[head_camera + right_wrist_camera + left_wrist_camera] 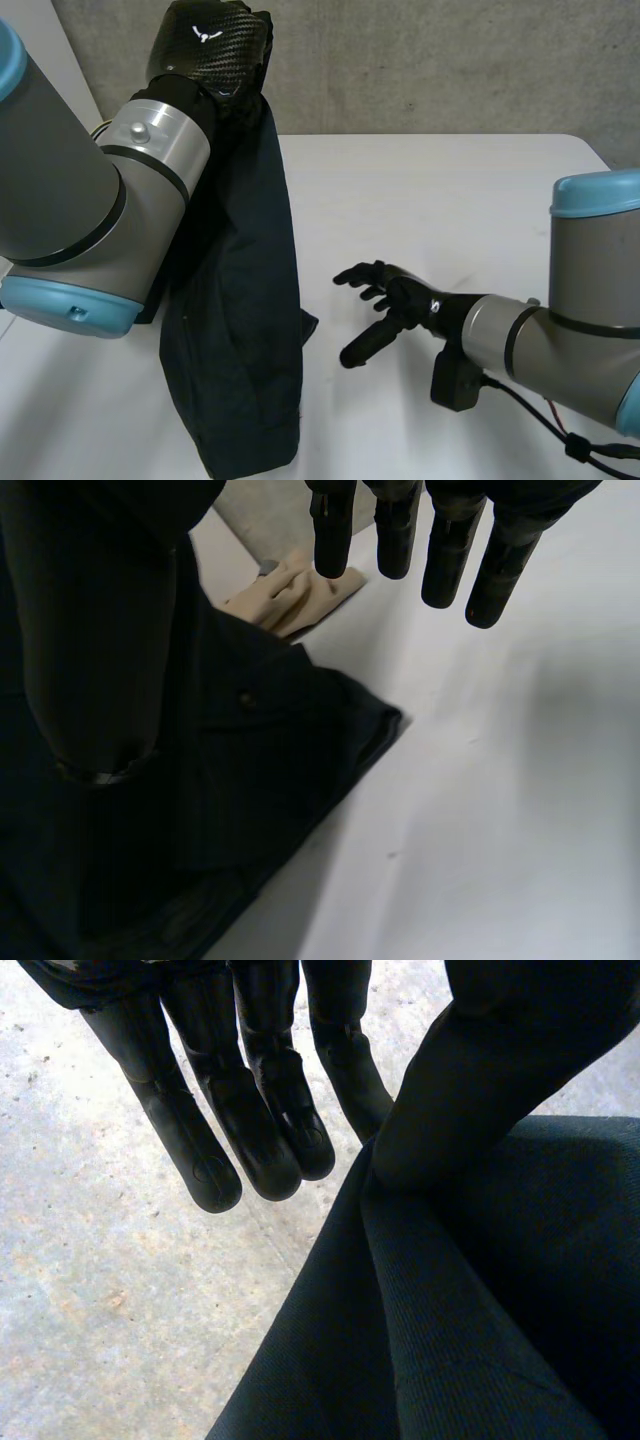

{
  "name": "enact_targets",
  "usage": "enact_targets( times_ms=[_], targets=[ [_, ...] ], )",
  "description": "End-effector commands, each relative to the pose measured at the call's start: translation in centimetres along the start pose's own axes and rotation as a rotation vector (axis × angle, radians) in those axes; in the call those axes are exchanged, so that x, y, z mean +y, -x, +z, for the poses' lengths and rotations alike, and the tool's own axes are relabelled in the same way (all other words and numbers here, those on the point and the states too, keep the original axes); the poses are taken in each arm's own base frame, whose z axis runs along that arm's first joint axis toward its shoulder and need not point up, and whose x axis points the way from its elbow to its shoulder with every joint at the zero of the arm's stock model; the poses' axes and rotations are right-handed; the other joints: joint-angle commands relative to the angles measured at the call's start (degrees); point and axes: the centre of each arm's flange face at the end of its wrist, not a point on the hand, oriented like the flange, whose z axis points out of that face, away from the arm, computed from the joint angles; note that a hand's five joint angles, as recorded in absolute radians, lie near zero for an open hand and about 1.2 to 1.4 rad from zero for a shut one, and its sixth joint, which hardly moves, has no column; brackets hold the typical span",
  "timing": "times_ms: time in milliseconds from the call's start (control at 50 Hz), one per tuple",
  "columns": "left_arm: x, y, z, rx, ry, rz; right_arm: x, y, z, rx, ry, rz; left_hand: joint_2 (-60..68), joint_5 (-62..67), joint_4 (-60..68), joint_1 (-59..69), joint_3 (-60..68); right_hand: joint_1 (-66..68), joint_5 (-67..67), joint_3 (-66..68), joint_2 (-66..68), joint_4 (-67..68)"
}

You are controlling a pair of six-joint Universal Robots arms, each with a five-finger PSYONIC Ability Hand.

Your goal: Fold the laundry.

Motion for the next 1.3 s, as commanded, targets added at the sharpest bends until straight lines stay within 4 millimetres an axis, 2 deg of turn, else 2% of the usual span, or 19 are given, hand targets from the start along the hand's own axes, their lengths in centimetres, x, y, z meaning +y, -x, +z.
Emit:
enact_targets(
  times_ms=[20, 200, 300, 400, 600, 620, 680, 760, 860, 940, 960, 1020, 1040, 1100, 1120, 1180, 1200, 1260, 1300],
  targets=[
    [1.3, -0.4, 0.5, -0.001, 0.012, 0.049, 2.1, 1.3, 0.2, -0.033, 0.056, 0.014, 11.44, 14.19, 11.18, 14.77, 11.89, -1.42, -3.51, -1.91, -2.46, -3.33],
    [2.2, -0.7, 0.9, 0.003, 0.017, 0.054, 3.7, 2.2, -0.1, -0.096, 0.139, 0.074, 11.44, 14.19, 11.18, 14.77, 11.89, -1.42, -3.51, -1.91, -2.46, -3.33],
    [2.3, -0.9, 1.0, 0.009, 0.016, 0.053, 4.8, 3.6, -0.2, -0.136, 0.172, 0.076, 11.44, 14.19, 11.18, 14.77, 11.89, -1.42, -3.51, -1.91, -2.46, -3.33],
    [2.6, -0.9, 1.2, 0.005, 0.016, 0.055, 5.2, 3.9, -0.2, -0.143, 0.184, 0.083, 11.44, 14.19, 11.18, 14.77, 11.89, -1.42, -3.51, -1.91, -2.46, -3.33],
    [2.5, -0.9, 1.2, 0.002, 0.011, 0.053, 5.8, 3.8, 1.4, -0.147, 0.206, 0.101, 11.44, 14.19, 11.18, 14.77, 11.89, 0.67, -1.42, 0.18, -0.37, -1.24],
    [2.4, -0.9, 1.1, 0.001, 0.009, 0.051, 5.9, 3.8, 1.6, -0.147, 0.209, 0.1, 11.44, 14.19, 11.18, 14.77, 11.89, 2.52, 0.43, 2.02, 1.48, 0.6],
    [2.1, -1.1, 1.0, 0.004, 0.004, 0.041, 6.6, 3.5, 3.0, -0.133, 0.228, 0.095, 11.44, 14.19, 11.18, 14.77, 11.89, 20.64, 18.55, 20.14, 19.6, 18.72],
    [1.1, -1.6, 0.3, 0.017, -0.013, 0.033, 6.3, 3.4, 4.3, -0.132, 0.215, 0.08, 11.44, 14.19, 11.18, 14.77, 11.89, 68.45, 66.36, 67.95, 67.41, 66.53],
    [-0.4, -1.2, -0.6, 0.012, -0.042, 0.032, 3.8, 3.8, 4.4, -0.128, 0.091, 0.03, 11.44, 14.19, 11.18, 14.77, 11.89, 68.58, 66.49, 68.09, 67.54, 66.67],
    [-2.1, -0.4, -1.4, -0.004, -0.08, 0.029, -1.4, 4.7, 2.4, -0.139, -0.1, -0.153, 11.44, 14.19, 11.18, 14.77, 11.89, 68.58, 66.49, 68.09, 67.54, 66.67],
    [-2.5, -0.3, -1.5, -0.007, -0.087, 0.028, -4.1, 4.7, 1.0, -0.121, -0.196, -0.256, 11.44, 14.19, 11.18, 14.77, 11.89, 68.58, 66.49, 68.09, 67.54, 66.67],
    [-3.9, 0.2, -2.1, -0.016, -0.118, 0.022, -7.1, 5.2, -1.3, -0.089, -0.3, -0.423, 11.44, 14.19, 11.18, 14.77, 11.89, 68.58, 66.49, 68.09, 67.54, 66.67],
    [-4.2, 0.3, -2.3, -0.016, -0.123, 0.021, -9.1, 5.8, -3.1, -0.054, -0.375, -0.549, 11.44, 14.19, 11.18, 14.77, 11.89, 68.58, 66.49, 68.09, 67.54, 66.67],
    [-6.0, 0.8, -3.0, -0.028, -0.165, 0.016, -11.0, 6.9, -5.2, -0.004, -0.46, -0.701, 11.44, 14.19, 11.18, 14.77, 11.89, 68.58, 66.49, 68.09, 67.54, 66.67],
    [-6.4, 1.0, -3.3, -0.031, -0.175, 0.015, -11.8, 7.7, -6.5, 0.028, -0.507, -0.782, 11.44, 14.19, 11.18, 14.77, 11.89, 68.58, 66.49, 68.09, 67.54, 66.67],
    [-8.2, 1.7, -4.2, -0.047, -0.217, 0.008, -12.6, 9.4, -8.7, 0.056, -0.589, -0.879, 11.44, 14.19, 11.18, 14.77, 11.89, 68.58, 66.49, 68.09, 67.54, 66.67],
    [-9.0, 2.0, -4.7, -0.052, -0.231, 0.005, -13.0, 10.6, -10.5, 0.07, -0.647, -0.927, 11.44, 14.19, 11.18, 14.77, 11.89, 68.58, 66.49, 68.09, 67.54, 66.67],
    [-9.9, 2.3, -5.5, -0.065, -0.244, 0.0, -13.2, 12.5, -13.3, 0.071, -0.726, -1.004, 11.44, 14.19, 11.18, 14.77, 11.89, 68.58, 66.49, 68.09, 67.54, 66.67],
    [-11.0, 2.8, -6.3, -0.084, -0.264, -0.008, -13.2, 13.0, -14.2, 0.08, -0.742, -1.031, 11.44, 14.19, 11.18, 14.77, 11.89, 68.58, 66.49, 68.09, 67.54, 66.67]
  ],
)
